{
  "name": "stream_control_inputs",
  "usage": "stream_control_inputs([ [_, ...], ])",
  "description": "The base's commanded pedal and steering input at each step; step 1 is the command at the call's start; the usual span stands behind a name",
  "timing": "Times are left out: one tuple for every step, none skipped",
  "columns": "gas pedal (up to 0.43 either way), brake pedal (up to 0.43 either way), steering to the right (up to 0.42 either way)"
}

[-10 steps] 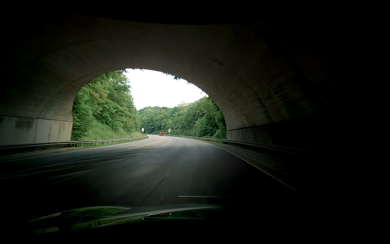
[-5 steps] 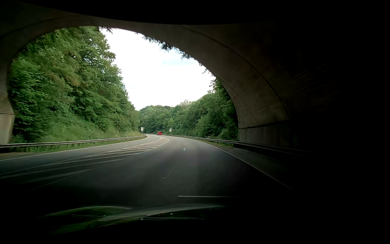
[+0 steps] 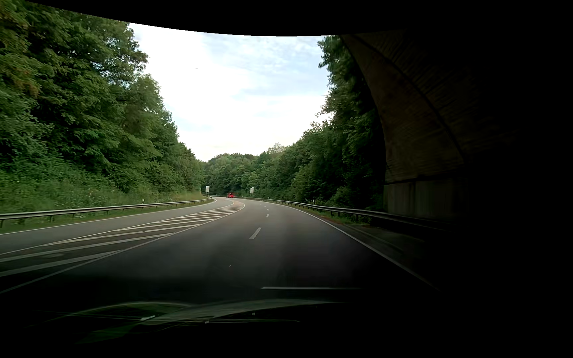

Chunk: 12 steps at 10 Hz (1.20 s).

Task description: Follow the waypoints while adhering to traffic rules and regulations

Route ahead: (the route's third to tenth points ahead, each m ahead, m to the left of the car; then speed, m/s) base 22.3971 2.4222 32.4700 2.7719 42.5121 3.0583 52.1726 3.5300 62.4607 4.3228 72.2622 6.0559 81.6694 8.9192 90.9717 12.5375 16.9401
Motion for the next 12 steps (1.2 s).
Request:
stream_control_inputs([
  [0.299, 0.000, -0.015],
  [0.299, 0.000, -0.015],
  [0.299, 0.000, -0.015],
  [0.299, 0.000, -0.015],
  [0.311, 0.000, -0.016],
  [0.311, 0.000, -0.018],
  [0.311, 0.000, -0.020],
  [0.311, 0.000, -0.020],
  [0.299, 0.000, -0.020],
  [0.287, 0.000, -0.020],
  [0.287, 0.000, -0.020],
  [0.287, 0.000, -0.020],
])
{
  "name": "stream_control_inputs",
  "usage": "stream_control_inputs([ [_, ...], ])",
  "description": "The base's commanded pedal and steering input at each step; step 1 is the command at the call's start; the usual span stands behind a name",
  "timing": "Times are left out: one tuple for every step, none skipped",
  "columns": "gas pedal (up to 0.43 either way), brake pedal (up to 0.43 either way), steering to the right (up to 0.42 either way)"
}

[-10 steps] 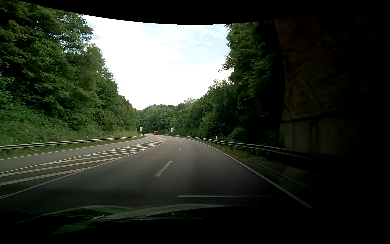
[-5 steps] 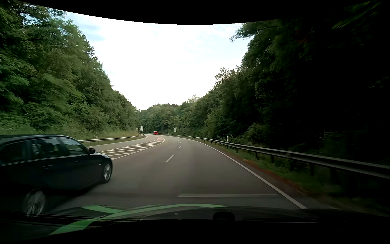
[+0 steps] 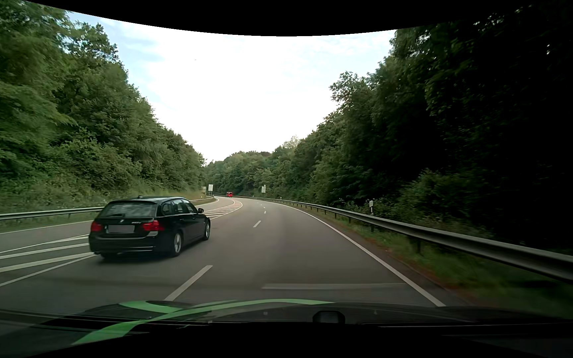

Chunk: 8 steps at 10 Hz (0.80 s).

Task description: Follow the waypoints while adhering to traffic rules and regulations

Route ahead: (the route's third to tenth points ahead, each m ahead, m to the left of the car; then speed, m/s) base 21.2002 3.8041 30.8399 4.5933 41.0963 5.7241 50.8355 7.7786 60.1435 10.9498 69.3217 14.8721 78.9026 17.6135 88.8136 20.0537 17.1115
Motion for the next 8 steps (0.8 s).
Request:
stream_control_inputs([
  [0.287, 0.000, -0.020],
  [0.299, 0.000, -0.021],
  [0.299, 0.000, -0.022],
  [0.299, 0.000, -0.023],
  [0.299, 0.000, -0.023],
  [0.299, 0.000, -0.023],
  [0.311, 0.000, -0.022],
  [0.311, 0.000, -0.022],
])
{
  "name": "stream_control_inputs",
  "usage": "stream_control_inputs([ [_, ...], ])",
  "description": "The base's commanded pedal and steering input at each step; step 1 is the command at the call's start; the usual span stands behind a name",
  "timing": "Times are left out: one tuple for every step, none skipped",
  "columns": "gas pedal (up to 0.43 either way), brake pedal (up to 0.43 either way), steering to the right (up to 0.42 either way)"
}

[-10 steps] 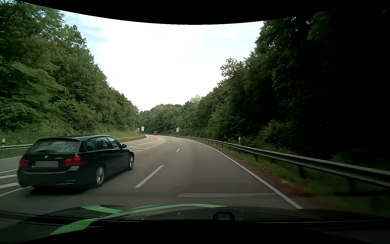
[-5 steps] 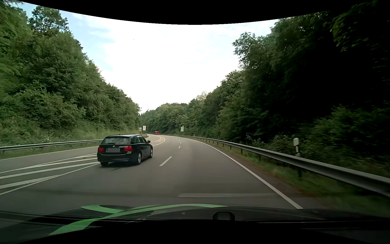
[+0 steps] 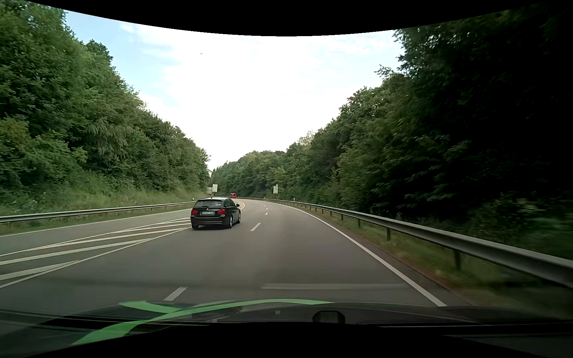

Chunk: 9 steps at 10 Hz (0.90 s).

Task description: Follow the waypoints while adhering to traffic rules and regulations

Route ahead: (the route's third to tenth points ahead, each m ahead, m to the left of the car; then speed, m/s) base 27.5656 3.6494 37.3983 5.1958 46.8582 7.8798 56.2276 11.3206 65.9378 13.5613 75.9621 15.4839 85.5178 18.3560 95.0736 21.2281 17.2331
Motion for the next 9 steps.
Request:
stream_control_inputs([
  [0.311, 0.000, -0.022],
  [0.311, 0.000, -0.022],
  [0.311, 0.000, -0.021],
  [0.311, 0.000, -0.021],
  [0.311, 0.000, -0.020],
  [0.311, 0.000, -0.020],
  [0.311, 0.000, -0.019],
  [0.311, 0.000, -0.018],
  [0.311, 0.000, -0.017],
])
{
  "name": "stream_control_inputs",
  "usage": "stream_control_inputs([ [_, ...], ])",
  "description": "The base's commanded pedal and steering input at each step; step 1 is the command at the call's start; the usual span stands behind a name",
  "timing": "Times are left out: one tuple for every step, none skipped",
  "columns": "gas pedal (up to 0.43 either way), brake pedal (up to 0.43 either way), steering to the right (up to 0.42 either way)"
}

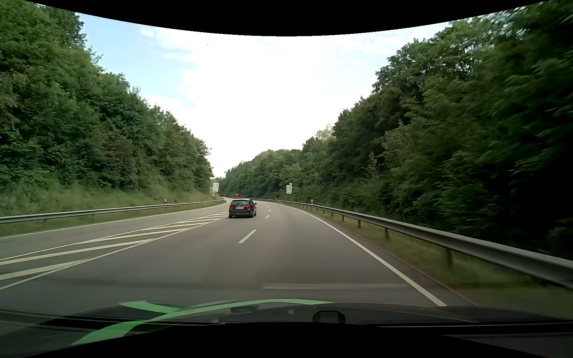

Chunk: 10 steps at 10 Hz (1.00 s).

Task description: Follow the waypoints while adhering to traffic rules and regulations

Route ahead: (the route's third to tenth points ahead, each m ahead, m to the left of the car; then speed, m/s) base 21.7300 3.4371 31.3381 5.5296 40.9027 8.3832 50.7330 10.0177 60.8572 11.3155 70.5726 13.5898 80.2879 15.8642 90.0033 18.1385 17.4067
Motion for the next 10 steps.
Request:
stream_control_inputs([
  [0.311, 0.000, -0.018],
  [0.311, 0.000, -0.017],
  [0.311, 0.000, -0.017],
  [0.319, 0.000, -0.017],
  [0.319, 0.000, -0.017],
  [0.319, 0.000, -0.018],
  [0.319, 0.000, -0.018],
  [0.319, 0.000, -0.018],
  [0.331, 0.000, -0.017],
  [0.331, 0.000, -0.017],
])
